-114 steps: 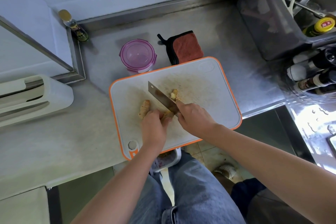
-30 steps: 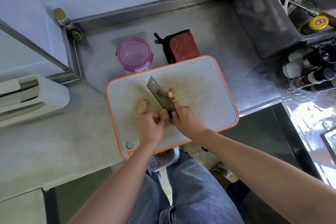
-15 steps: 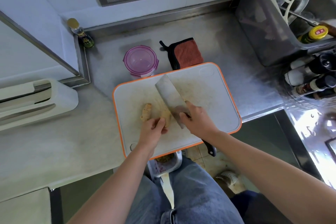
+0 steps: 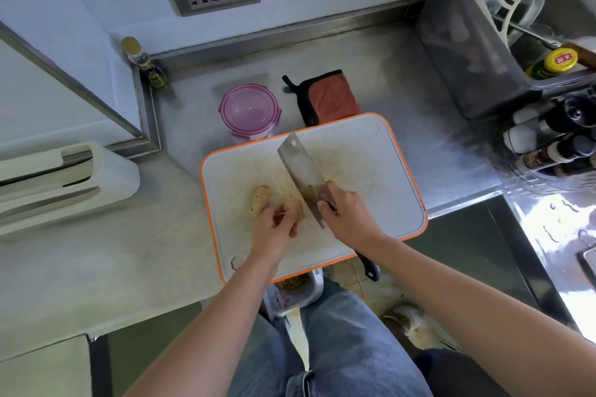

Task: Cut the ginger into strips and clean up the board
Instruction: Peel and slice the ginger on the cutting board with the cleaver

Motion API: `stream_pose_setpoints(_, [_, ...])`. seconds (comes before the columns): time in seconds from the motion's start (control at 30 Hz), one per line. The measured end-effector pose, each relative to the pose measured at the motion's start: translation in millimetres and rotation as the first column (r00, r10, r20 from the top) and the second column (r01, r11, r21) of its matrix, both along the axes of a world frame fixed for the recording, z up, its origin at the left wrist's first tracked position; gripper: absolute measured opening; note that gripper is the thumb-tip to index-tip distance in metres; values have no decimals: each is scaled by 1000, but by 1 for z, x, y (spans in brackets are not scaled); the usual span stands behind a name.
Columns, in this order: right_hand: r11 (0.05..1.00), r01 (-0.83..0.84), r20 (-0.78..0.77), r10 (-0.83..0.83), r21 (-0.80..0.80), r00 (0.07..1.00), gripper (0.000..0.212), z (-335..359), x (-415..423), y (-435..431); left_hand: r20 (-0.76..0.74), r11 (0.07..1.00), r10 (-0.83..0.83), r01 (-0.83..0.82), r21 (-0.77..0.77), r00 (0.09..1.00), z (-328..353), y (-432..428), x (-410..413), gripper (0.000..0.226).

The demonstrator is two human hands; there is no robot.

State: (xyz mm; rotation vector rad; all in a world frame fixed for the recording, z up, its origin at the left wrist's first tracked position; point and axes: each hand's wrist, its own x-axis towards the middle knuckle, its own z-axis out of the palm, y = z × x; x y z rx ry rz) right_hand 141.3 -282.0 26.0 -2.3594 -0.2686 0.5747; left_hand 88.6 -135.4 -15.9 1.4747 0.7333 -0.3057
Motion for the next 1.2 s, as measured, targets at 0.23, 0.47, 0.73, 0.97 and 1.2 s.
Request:
stream_pose_setpoints(0.23, [981,-109,71,122,-162,990,25,1,-5,-3,-74,954,-117,133,268,990,-5,-4,5,27])
stream_pose_setpoints(0.47, [975,-145,63,157,-170,986,19,1,-2,-2,-116,890,-212,240,388,970,-2,-2,11,20])
stream_pose_setpoints(0.73, [976,-123,97,142,-181,985,18,3,-1,-3,-99,848,-237,256,463,966,11,-2,19,14])
stream_pose_setpoints(0.97, [971,-154,35,163,-184,986,9,3,1,-8,-100,831,-253,269,487,962,12,-3,19,13])
stream_pose_setpoints(1.2, [958,-187,16,195,-219,981,17,-1,2,4,-106,824,-245,264,502,964,11,-4,20,11])
